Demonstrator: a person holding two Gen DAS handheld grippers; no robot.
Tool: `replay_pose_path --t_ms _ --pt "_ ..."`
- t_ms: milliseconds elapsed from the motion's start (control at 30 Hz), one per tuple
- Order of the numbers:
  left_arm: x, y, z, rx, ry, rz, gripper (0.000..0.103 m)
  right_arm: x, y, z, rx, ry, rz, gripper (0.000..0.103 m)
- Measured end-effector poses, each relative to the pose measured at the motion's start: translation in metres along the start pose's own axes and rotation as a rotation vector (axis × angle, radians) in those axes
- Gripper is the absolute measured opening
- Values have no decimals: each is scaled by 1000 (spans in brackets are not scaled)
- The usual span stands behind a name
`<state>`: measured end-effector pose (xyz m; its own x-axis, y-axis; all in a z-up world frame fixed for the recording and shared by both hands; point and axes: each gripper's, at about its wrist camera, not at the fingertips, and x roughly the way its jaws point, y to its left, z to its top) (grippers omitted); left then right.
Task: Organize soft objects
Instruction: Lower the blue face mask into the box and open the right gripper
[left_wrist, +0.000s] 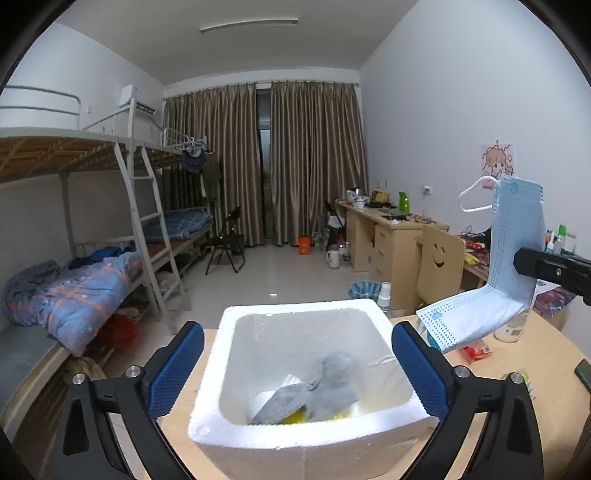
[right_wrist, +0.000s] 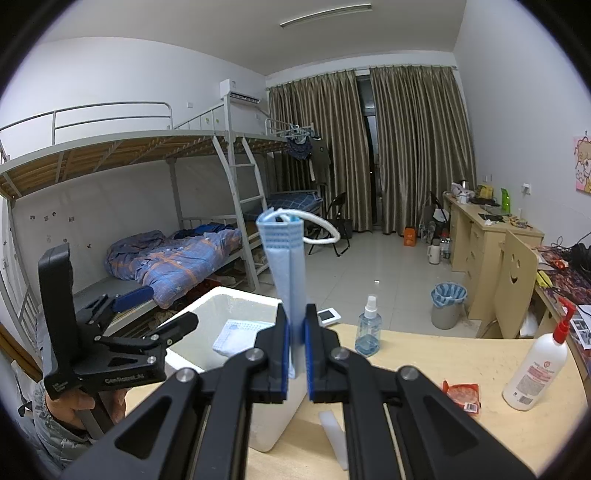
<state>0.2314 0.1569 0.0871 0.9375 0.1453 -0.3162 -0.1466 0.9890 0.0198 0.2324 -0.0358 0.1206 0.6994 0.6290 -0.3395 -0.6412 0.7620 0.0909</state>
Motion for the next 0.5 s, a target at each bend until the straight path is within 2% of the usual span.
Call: replay_pose_path --t_ms 500 --pt "-41 16 -4 -9 -45 52 103 9 4 6 -14 8 33 10"
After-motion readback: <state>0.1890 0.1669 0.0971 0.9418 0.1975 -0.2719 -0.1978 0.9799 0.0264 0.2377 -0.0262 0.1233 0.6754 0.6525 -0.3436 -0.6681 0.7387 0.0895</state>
